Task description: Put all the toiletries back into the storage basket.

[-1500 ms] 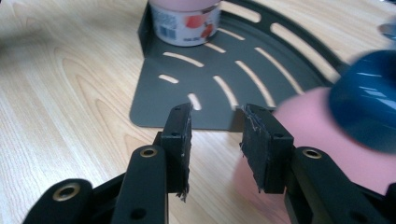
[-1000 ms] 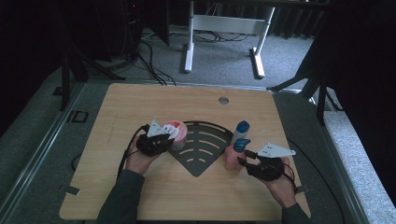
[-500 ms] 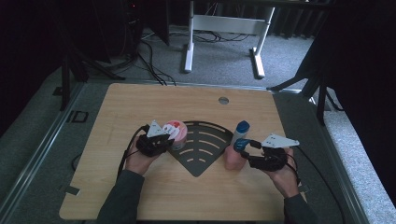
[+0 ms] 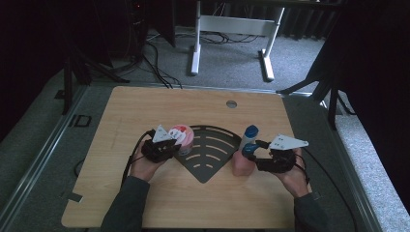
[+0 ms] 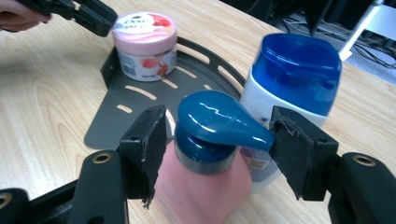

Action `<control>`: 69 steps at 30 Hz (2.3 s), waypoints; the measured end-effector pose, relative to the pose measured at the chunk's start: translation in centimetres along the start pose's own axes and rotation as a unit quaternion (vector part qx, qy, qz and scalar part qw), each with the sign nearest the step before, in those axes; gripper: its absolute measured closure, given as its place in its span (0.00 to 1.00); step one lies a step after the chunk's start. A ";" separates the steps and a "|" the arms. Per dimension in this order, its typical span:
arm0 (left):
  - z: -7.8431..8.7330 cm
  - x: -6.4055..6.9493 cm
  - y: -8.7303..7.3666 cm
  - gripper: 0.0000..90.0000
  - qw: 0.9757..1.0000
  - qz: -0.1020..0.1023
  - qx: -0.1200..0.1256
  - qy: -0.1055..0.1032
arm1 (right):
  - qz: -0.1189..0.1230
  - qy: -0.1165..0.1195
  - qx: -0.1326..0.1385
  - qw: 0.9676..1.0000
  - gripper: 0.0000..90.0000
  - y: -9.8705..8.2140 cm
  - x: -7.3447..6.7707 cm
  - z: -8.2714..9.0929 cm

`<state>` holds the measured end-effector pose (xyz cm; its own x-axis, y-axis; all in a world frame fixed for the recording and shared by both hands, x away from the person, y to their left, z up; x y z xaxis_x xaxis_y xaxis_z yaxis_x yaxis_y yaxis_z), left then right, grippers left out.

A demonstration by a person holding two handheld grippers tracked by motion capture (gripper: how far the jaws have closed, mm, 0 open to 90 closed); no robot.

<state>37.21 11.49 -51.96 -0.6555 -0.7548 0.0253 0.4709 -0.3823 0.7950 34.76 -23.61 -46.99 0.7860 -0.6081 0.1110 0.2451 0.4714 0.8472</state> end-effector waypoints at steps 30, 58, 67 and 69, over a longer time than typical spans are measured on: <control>-0.1 0.1 0.0 0.76 1.000 0.001 0.002 -0.003 | 0.001 0.014 0.003 1.000 0.52 0.1 0.6 -0.2; -0.1 0.6 0.1 0.76 1.000 -0.005 0.004 -0.008 | 0.009 0.012 0.001 1.000 0.66 -0.2 -0.6 0.7; 0.2 1.2 0.7 0.75 1.000 -0.011 0.012 -0.015 | 0.003 0.020 0.012 1.000 0.76 -0.3 -0.8 1.0; 0.3 1.6 1.0 0.75 1.000 -0.012 0.017 -0.021 | 0.001 0.021 0.013 1.000 0.76 -0.4 -0.8 1.0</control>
<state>36.47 10.06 -51.01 -0.6905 -0.7227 0.0301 0.4346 -0.3813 0.8159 33.46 -23.93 -46.90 0.8094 -0.5802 0.0910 0.2296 0.4551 0.8603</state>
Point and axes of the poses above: each handheld gripper's, and its own axes: z roughly backward along the jaws, y roughly out of its top, x roughly to its right, the point moved 4 cm from there along -z, roughly forward along the jaws, and after that the axes turned 3 degrees about z, right-handed, at the moved point
